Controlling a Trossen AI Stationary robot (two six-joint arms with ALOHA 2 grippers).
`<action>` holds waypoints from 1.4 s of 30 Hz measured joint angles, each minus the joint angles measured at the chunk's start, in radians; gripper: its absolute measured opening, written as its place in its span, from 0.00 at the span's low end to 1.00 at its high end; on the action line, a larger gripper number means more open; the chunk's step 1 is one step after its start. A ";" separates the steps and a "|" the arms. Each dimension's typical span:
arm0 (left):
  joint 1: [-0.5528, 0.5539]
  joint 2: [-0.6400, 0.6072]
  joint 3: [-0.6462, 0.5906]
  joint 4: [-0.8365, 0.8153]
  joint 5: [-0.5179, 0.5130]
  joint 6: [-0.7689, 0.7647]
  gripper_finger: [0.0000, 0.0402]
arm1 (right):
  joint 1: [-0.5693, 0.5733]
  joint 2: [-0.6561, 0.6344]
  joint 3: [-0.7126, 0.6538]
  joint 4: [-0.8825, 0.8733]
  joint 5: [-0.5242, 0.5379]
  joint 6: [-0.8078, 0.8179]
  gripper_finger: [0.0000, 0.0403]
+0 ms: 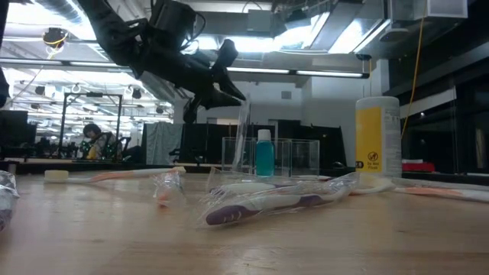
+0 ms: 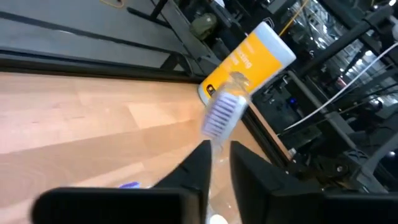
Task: Pick & Place toothbrushing station
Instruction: Put the purple toothbrush into the left section of the transparent organizer, then put the orange toothbrush into the right section of the transparent organizer
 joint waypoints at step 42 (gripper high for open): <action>0.067 -0.142 0.054 -1.350 0.139 0.140 0.33 | 0.000 0.001 0.000 0.008 -0.003 -0.017 0.46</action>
